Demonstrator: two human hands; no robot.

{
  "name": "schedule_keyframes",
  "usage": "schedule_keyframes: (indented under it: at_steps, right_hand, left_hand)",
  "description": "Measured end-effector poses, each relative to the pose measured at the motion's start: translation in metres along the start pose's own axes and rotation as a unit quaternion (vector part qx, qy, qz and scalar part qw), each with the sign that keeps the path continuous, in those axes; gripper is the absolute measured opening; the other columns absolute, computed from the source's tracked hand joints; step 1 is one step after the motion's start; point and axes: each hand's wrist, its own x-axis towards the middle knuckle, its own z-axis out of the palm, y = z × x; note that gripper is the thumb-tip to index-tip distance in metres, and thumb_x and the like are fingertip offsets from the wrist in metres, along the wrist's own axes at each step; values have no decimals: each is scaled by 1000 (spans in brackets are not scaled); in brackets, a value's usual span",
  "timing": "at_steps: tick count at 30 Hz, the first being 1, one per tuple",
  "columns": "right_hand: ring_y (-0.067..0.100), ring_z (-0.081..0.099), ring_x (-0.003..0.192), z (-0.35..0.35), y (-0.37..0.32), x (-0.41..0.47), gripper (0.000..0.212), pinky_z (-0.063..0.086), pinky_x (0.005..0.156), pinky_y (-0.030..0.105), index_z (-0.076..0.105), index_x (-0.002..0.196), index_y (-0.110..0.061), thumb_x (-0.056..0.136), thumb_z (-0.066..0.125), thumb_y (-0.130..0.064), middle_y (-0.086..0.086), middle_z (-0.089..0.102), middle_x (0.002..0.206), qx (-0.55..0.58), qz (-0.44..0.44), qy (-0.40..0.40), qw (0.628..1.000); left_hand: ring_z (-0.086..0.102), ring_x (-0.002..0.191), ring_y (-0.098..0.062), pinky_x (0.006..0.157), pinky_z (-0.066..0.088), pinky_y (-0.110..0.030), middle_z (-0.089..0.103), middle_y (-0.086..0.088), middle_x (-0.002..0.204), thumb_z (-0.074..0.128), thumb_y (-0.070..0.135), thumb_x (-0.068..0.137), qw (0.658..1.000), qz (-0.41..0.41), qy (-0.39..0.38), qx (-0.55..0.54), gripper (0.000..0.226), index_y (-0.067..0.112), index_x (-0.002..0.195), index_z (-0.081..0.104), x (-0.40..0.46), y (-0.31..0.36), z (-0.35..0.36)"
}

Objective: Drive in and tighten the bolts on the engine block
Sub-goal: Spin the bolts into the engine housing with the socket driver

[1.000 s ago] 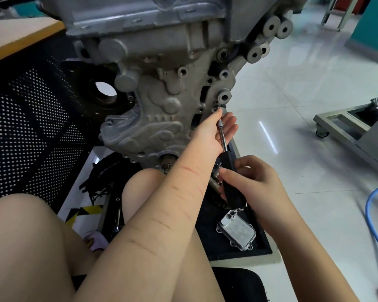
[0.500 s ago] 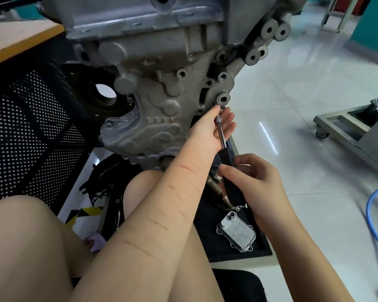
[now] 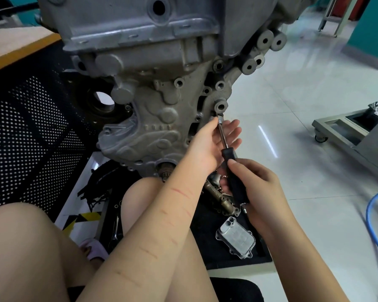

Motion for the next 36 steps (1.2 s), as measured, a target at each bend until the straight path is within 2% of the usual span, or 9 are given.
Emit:
schedule_keyframes:
  at_steps: [5,10,14,18,22,27,29,31,36]
  right_hand:
    - [12,59,50,1,-3,0,25,51,49,19,66,74,-3,92,54,-15,7,62,60,89,88,-10,992]
    - [9,57,52,2,-1,-5,4,56,58,23,63,78,-9,81,67,-8,1,58,59,45,62,-23,997]
    - [10,60,52,1,2,-8,9,56,56,23,58,87,-6,82,65,-5,2,65,63,37,55,2,998]
    - [13,61,55,2,-4,-10,19,54,53,21,63,92,0,93,52,-15,10,68,72,153,142,-28,977]
    - [16,58,54,4,-7,-9,25,54,50,22,64,92,1,94,50,-20,11,64,66,263,198,-12,944]
    - [12,57,50,2,-6,-12,9,53,52,22,67,75,-7,82,63,-9,5,58,59,192,151,-14,970]
    - [11,59,51,-1,-6,-13,12,52,50,22,64,85,-10,77,68,-3,2,61,61,143,123,9,982]
    - [11,61,53,-3,-6,-12,23,51,48,21,60,93,-12,75,71,-3,1,63,61,118,104,28,987]
    - [13,62,50,-2,-10,-12,6,48,43,20,64,87,-3,87,60,-7,8,67,65,144,120,3,982]
  left_hand:
    - [67,57,-8,52,54,-19,71,1,65,37,21,99,999,2,-30,26,29,10,82,57,-5,-8,-12]
    - [65,50,-5,46,50,-14,69,3,59,41,20,98,999,14,4,35,27,11,78,56,-3,-7,-5]
    - [63,47,-2,43,47,-13,68,7,55,45,20,97,998,29,25,44,24,13,77,55,0,-9,-4]
    - [65,52,-3,48,50,-14,69,7,59,47,24,95,995,41,19,90,23,16,77,57,2,-10,-10]
    - [68,58,-8,47,53,-19,72,2,67,38,24,98,994,24,-17,105,29,11,86,60,1,-7,-16]
    - [66,54,-4,57,51,-23,71,3,63,41,23,97,990,38,8,136,26,13,81,59,6,-6,-13]
    - [66,53,-3,61,47,-24,71,4,63,44,24,96,989,40,22,138,24,14,80,60,7,-6,-12]
    - [65,52,-3,58,49,-21,71,3,64,47,24,94,989,42,32,137,22,13,81,60,8,-6,-12]
    - [67,54,-10,44,51,-18,72,-2,67,50,22,93,989,43,34,136,20,9,83,62,6,-5,-14]
